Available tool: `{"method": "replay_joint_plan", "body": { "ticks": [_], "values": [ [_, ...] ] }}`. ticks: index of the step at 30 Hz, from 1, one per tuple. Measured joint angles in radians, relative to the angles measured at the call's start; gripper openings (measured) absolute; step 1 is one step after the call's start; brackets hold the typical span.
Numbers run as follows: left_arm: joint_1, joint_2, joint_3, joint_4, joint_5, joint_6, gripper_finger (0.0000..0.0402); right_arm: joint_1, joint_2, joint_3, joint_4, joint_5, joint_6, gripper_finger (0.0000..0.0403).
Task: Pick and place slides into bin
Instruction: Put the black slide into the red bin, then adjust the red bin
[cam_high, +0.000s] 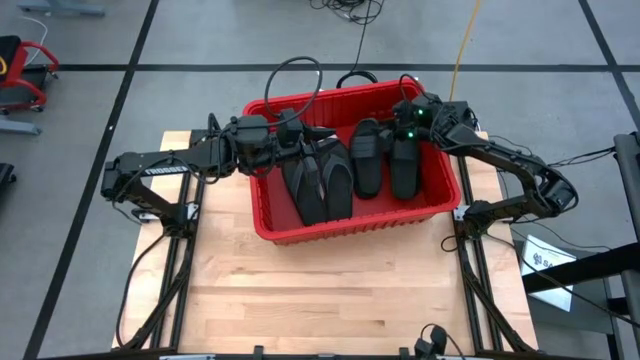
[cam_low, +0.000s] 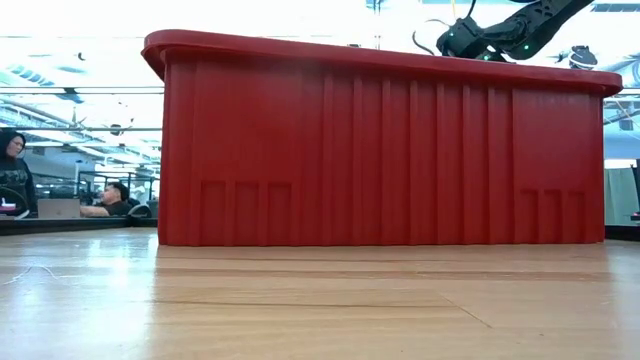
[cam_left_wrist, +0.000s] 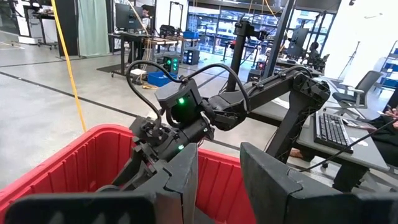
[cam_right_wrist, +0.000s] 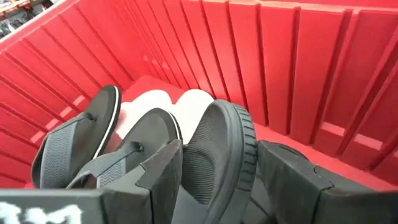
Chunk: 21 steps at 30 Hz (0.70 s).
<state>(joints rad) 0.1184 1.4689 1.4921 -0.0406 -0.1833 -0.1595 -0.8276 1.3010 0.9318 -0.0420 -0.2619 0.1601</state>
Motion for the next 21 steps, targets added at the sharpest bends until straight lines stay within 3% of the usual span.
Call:
{"method": "replay_joint_plan", "body": {
  "ticks": [11, 16, 21],
  "values": [
    [0.0, 0.0, 0.0, 0.0, 0.0, -0.001, 0.0118, 0.001, -0.057, 0.0, 0.052, -0.005, -0.136, 0.0196],
    [0.0, 0.0, 0.0, 0.0, 0.0, -0.002, 0.0118, 0.018, -0.11, 0.0, 0.06, -0.134, -0.153, 0.0196],
    [0.0, 0.0, 0.0, 0.0, 0.0, -0.002, 0.0118, 0.031, -0.106, 0.0, 0.029, -0.13, -0.173, 0.0196]
  ]
}}
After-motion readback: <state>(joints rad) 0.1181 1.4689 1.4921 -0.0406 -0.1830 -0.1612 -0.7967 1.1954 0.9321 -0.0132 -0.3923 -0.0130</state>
